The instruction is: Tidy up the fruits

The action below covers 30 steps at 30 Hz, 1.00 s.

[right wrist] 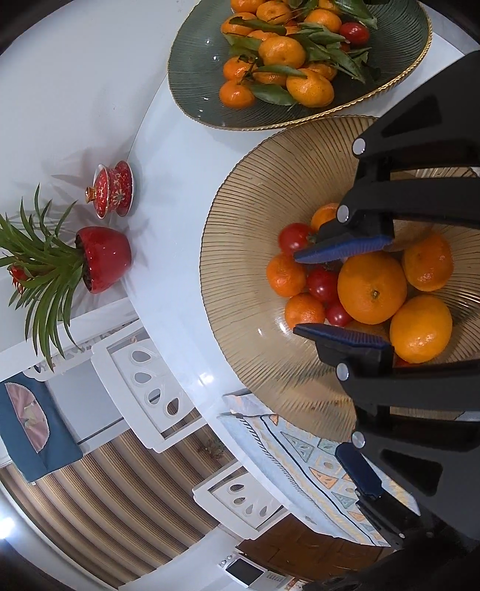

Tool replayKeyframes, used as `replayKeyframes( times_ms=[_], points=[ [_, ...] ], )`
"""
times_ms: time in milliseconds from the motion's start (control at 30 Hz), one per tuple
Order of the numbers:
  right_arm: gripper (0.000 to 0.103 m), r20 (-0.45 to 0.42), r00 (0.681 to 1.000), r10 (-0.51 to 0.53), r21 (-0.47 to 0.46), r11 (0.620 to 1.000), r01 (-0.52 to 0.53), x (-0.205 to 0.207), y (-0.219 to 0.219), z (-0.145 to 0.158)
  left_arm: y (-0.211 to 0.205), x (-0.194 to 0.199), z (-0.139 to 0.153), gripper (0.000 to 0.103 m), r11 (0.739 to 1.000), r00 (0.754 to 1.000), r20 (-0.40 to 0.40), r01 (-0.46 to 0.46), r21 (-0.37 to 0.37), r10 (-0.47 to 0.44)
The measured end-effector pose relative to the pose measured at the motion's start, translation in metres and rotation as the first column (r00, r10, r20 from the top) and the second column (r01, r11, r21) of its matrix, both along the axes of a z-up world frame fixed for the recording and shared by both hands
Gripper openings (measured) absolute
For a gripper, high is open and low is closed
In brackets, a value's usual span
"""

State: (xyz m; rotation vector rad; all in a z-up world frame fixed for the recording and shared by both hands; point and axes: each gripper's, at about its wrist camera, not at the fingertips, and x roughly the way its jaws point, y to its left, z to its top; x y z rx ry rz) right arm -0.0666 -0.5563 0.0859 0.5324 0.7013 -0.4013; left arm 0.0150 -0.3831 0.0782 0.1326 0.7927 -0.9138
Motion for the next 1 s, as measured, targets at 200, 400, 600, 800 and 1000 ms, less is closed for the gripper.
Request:
replayKeyframes(
  times_ms=[200, 400, 600, 800, 1000],
  points=[
    [0.036, 0.020, 1.000, 0.007, 0.002, 1.000, -0.007, -0.007, 0.009, 0.007, 0.019, 0.004, 0.005, 0.055, 0.999, 0.999, -0.026, -0.024, -0.025, 0.023],
    [0.041, 0.026, 0.999, 0.023, -0.016, 1.000, -0.023, -0.010, 0.027, 0.013, 0.038, -0.011, 0.020, 0.060, 0.999, 0.998, 0.049, -0.048, -0.015, 0.049],
    [0.041, 0.054, 0.997, 0.059, -0.032, 0.998, -0.057, -0.013, 0.053, 0.026, 0.069, -0.023, 0.041, 0.063, 0.994, 0.991, 0.095, -0.091, -0.055, 0.096],
    [0.046, 0.094, 0.989, 0.116, -0.083, 0.991, -0.109, -0.014, 0.095, 0.049, 0.105, -0.030, 0.061, 0.072, 0.983, 0.973, 0.152, -0.163, -0.079, 0.173],
    [0.053, 0.135, 0.965, 0.226, -0.171, 0.964, -0.203, -0.009, 0.164, 0.069, 0.163, -0.041, 0.068, 0.083, 0.946, 0.912, 0.255, -0.322, -0.039, 0.321]
  ],
)
